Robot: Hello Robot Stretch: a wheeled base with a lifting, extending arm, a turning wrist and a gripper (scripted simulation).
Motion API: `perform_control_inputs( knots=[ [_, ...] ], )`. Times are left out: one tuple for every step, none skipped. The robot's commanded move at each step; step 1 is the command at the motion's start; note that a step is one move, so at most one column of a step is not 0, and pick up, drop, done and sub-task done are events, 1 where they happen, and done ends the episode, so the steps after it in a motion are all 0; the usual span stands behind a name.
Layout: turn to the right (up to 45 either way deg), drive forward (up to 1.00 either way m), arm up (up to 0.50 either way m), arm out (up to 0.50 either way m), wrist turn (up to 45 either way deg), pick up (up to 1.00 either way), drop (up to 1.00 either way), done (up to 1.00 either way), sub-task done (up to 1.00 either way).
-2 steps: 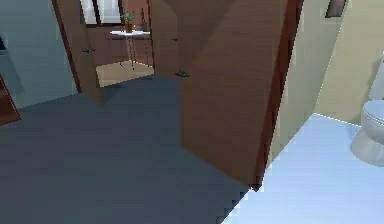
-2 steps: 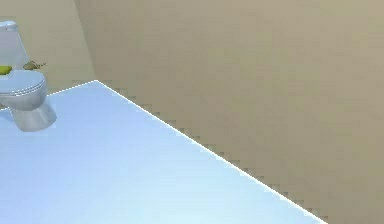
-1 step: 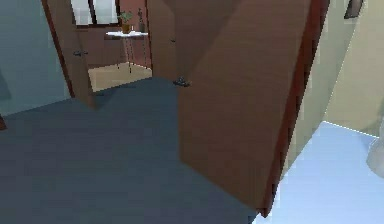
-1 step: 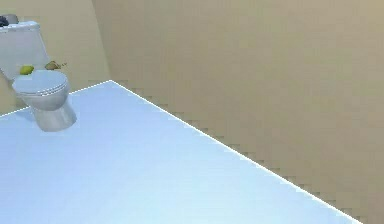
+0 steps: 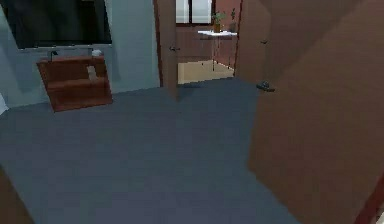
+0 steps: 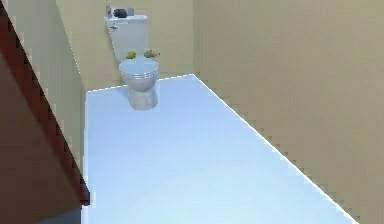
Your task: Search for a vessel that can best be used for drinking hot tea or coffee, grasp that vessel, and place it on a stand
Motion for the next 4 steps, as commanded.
perform_control_inputs(
  knots=[
    [0.0, 1.00, 0.00, 0.00, 0.0, 0.00, 0.00, 0.00, 0.00],
    [0.0, 0.65, 0.00, 0.00, 0.0, 0.00, 0.00, 0.00, 0.00],
    [12.0, 0.00, 0.00, 0.00, 0.0, 0.00, 0.00, 0.00, 0.00],
    [3.0, 0.00, 0.00, 0.00, 0.0, 0.00, 0.00, 0.00, 0.00]
  ],
)
